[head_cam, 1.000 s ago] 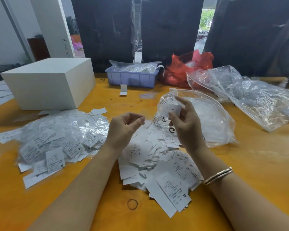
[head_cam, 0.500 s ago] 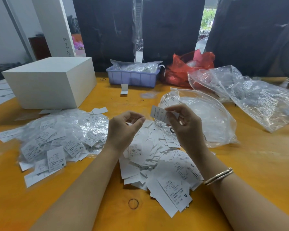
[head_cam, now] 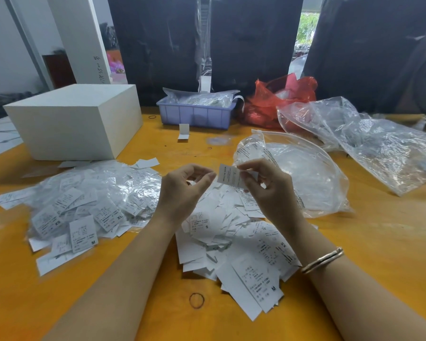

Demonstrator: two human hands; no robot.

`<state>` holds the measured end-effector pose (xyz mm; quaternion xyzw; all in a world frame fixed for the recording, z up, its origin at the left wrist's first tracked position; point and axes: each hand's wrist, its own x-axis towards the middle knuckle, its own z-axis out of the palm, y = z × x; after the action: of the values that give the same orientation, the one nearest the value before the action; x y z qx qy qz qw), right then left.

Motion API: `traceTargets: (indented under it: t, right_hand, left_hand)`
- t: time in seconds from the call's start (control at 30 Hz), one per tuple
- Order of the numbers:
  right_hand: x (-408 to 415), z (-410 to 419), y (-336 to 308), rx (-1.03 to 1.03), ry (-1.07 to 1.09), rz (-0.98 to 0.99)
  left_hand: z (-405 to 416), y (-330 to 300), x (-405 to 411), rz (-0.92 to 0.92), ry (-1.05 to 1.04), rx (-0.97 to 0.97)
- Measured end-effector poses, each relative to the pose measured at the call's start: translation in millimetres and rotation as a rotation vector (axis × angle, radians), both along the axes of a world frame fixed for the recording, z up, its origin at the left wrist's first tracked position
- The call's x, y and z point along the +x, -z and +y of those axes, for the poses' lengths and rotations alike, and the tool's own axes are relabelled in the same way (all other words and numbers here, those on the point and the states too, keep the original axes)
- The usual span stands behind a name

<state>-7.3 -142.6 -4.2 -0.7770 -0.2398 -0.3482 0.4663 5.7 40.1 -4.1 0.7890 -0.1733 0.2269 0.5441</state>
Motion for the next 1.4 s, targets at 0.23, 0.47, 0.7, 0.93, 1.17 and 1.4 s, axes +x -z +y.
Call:
traceTargets:
  t: [0.23, 0.47, 0.7, 0.93, 1.17, 1.4]
  right_hand:
    - [-1, -4, -3, 0.192, -0.252, 0.302]
    - [-4, -4, -7, 0.358, -0.299, 0.356]
    - [-3, -2, -5, 0.278, -0.264, 0.36]
    - [-2, 5, 1, 0.085, -0.243, 0.375]
    - [-1, 3, 1, 0.109, -0.16, 0.378]
    - [-4, 21, 13, -0.166, 0.002, 0.219]
  left_hand:
    - [0, -3, -2, 0.167, 0.198, -0.054]
    - [-1, -6, -3, 0.317, 0.242, -0.236]
    - [-3, -6, -4, 0.374, 0.26, -0.202]
    - [-2, -5, -4, 0.391, 0.287, -0.132]
    - [-3, -2, 0, 0.356, 0.203, -0.161]
    - [0, 1, 1, 0.329, 0.2, -0.124]
